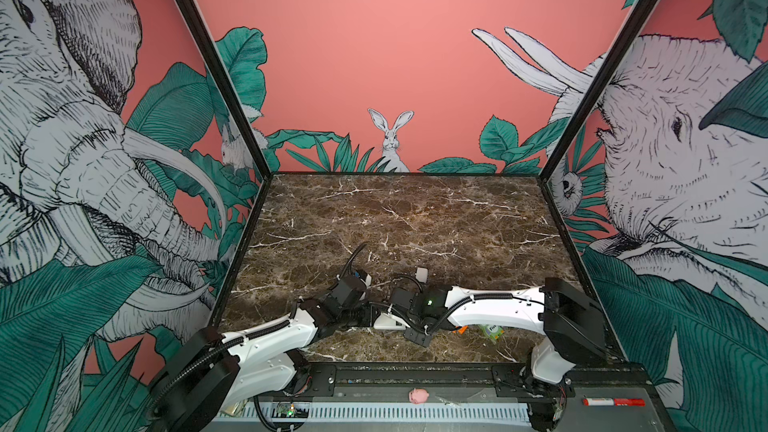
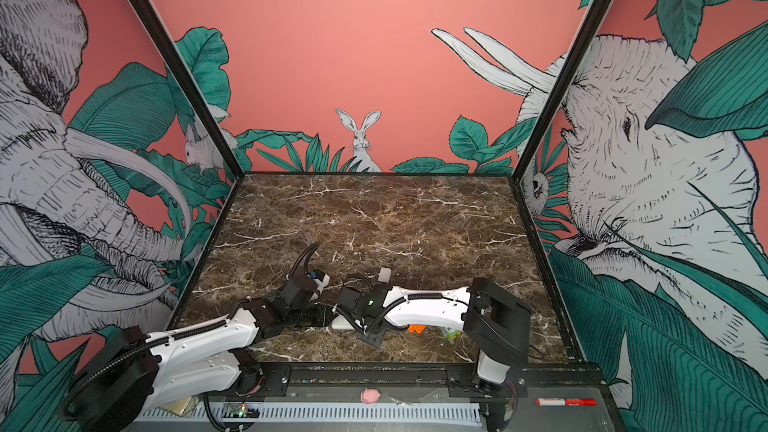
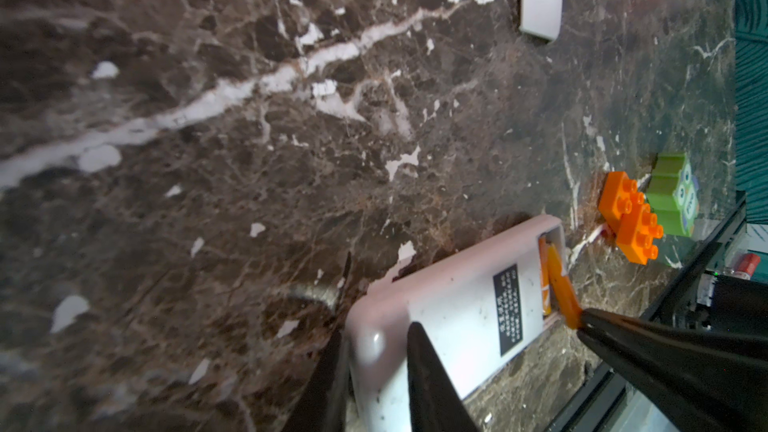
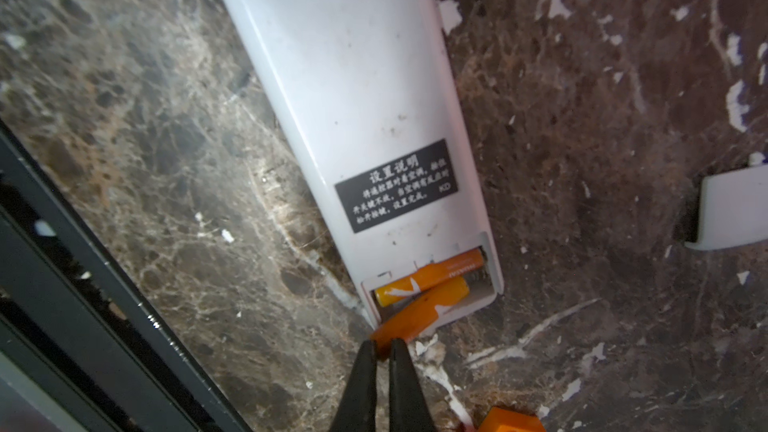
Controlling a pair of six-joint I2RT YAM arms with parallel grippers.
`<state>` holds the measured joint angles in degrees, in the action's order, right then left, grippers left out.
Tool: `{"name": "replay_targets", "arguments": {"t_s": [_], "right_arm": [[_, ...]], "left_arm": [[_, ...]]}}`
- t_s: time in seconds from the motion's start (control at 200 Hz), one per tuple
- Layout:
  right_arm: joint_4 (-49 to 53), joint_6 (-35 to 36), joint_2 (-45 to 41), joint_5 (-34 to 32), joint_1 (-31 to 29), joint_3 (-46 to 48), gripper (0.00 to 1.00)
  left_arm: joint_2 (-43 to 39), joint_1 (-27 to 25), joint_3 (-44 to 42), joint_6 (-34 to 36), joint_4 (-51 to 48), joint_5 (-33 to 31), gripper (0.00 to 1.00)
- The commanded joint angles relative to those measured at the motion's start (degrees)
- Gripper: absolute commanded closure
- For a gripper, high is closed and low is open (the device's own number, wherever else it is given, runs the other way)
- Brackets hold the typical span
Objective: Load the batteries into the remote control
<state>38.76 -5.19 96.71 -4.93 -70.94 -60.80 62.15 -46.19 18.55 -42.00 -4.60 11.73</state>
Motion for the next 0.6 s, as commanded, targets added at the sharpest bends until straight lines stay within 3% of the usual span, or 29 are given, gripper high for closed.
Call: {"name": "replay_targets", "arguments": {"t_s": [0.0,0.595], "right_arm": [[2.35,-1.41,1.52,-4.76,0.71,1.11,0.91],[0.00,-3.04,0.93,-2.60,0.71,2.17,0.91]], "left_arm": [[-0.96,-0.56,0.42,0.92,-6.85,1.28,0.71],[-1.76,-2.93,-0.87,-1.47,-9.73,3.22,0.66]]}}
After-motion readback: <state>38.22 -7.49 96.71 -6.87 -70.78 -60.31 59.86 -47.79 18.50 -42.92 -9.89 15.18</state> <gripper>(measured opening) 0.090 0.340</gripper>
